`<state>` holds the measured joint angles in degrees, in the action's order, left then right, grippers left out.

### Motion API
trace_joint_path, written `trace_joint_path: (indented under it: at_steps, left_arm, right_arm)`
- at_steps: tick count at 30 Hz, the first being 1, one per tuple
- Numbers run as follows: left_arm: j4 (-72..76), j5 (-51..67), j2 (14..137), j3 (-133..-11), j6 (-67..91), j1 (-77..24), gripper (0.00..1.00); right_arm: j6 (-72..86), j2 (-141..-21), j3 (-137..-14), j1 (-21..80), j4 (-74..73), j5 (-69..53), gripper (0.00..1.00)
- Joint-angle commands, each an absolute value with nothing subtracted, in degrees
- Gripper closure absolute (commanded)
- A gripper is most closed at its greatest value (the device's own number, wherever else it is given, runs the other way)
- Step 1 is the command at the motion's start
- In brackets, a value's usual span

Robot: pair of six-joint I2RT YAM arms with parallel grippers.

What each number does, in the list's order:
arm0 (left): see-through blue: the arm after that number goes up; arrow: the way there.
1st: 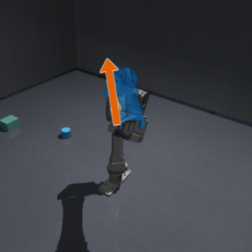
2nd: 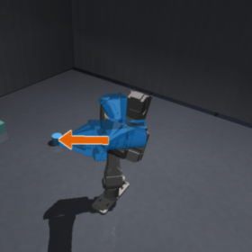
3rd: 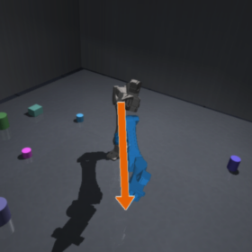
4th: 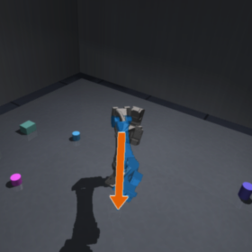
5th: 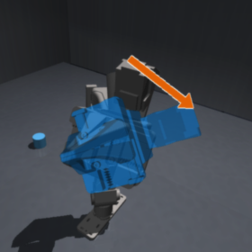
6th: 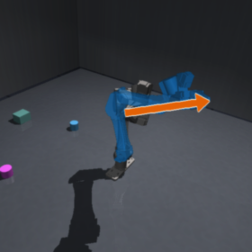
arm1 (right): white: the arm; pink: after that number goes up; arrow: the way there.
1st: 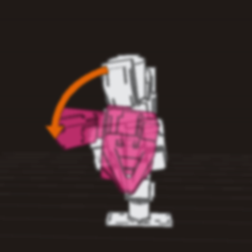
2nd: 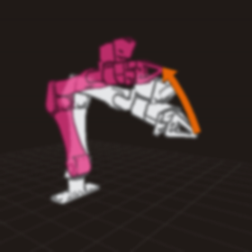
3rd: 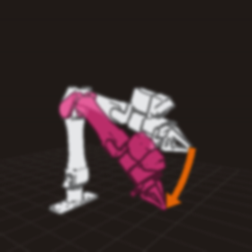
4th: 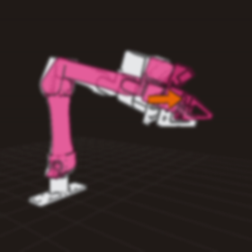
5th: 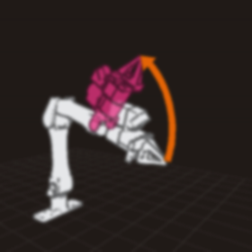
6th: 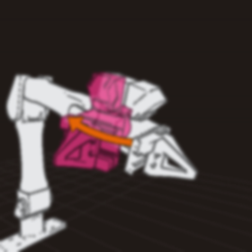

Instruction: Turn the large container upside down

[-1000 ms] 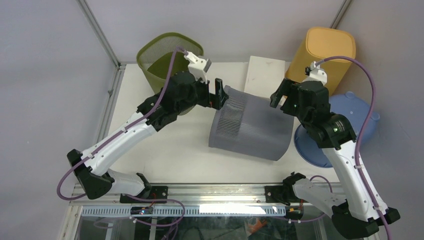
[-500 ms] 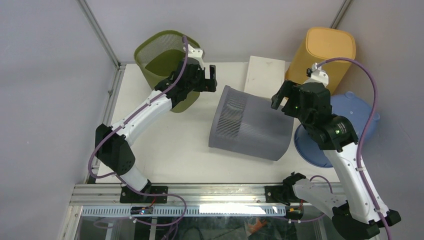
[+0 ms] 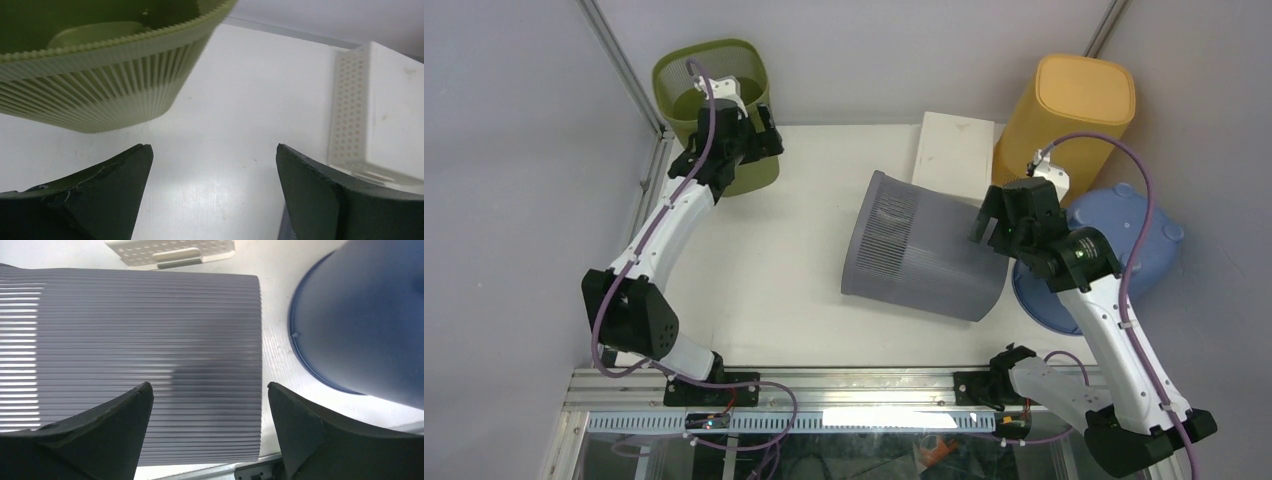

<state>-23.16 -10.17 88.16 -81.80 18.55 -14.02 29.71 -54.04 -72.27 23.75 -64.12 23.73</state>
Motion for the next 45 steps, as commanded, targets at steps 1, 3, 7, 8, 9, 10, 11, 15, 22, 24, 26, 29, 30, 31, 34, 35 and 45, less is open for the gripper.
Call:
trace_joint_path:
  at_steps: [1, 3, 7, 8, 9, 10, 11, 15, 22, 24, 26, 29, 30, 31, 34, 35, 45]
  left_arm:
    - [-22.52, 0.61, 80.77, -81.65, 19.26, -15.52, 0.02]
    - [-22.64, 2.81, 78.66, -81.4, 20.1, -17.66, 0.02]
    - [-24.84, 0.98, 77.76, -83.29, 19.4, -27.66, 0.02]
    - [-25.82, 0.74, 78.12, -84.13, 19.19, -30.23, 0.02]
    - [-26.51, 1.09, 78.28, -84.34, 19.35, -32.32, 0.02]
    - [-27.03, 1.78, 78.36, -84.26, 19.56, -33.87, 0.02]
    - [-27.37, 2.56, 78.31, -83.91, 19.78, -34.92, 0.03]
    - [-28.47, 7.17, 78.46, -82.49, 20.38, -37.24, 0.04]
    - [-30.5, 6.02, 79.66, -79.81, 21.1, -41.11, 0.07]
    - [-30.5, 5.93, 79.67, -78.75, 21.47, -41.08, 0.09]
    - [-30.42, 6.29, 79.36, -77.98, 21.74, -41.12, 0.09]
    - [-30.24, 6.24, 78.93, -77.3, 21.68, -41.11, 0.09]
    - [-30.28, 5.89, 78.99, -77.14, 21.56, -41.11, 0.11]
    - [-30.32, 5.66, 79.02, -76.91, 21.54, -41.13, 0.12]
    - [-30.32, 6.13, 79.26, -76.69, 21.78, -41.09, 0.22]
    - [-30.25, 6.21, 79.27, -76.65, 21.92, -41.08, 0.25]
    - [-31.81, 1.71, 77.81, -78.68, 21.37, -41.11, 0.26]
  right_arm:
    - [33.96, -53.61, -71.83, 21.28, -68.1, 25.66, 0.1]
    - [34.88, -53.42, -70.82, 19.83, -68.88, 24.74, 0.09]
    - [34.78, -52.49, -68.4, 16.6, -68.32, 21.42, 0.08]
    - [34.52, -52.41, -68.04, 15.36, -68.37, 20.72, 0.08]
    - [34.32, -52.32, -67.72, 14.47, -68.1, 19.68, 0.07]
    - [33.66, -51.92, -67.08, 13.59, -67.49, 18.31, 0.05]
    - [33.09, -51.46, -66.25, 12.6, -66.56, 16.69, 0.03]
    - [30.0, -48.69, -62.05, 8.98, -60.08, 4.24, 0.01]
    - [29.44, -46.06, -60.81, 8.44, -52.28, -6.48, 0.04]
    - [29.59, -45.78, -61.21, 8.44, -51.6, -7.42, 0.04]
    - [29.77, -45.43, -61.67, 8.44, -50.79, -8.58, 0.04]
    - [30.57, -45.5, -62.05, 8.39, -49.8, -10.26, 0.04]
    - [30.91, -45.52, -61.97, 8.43, -49.6, -10.61, 0.04]
    - [31.26, -45.47, -61.79, 8.37, -49.39, -11.04, 0.04]
    - [32.36, -45.11, -60.99, 8.36, -48.65, -11.57, 0.04]
    - [32.61, -44.98, -60.78, 8.35, -48.53, -11.52, 0.04]
    - [34.18, -44.14, -57.24, 8.18, -46.7, -12.63, 0.04]
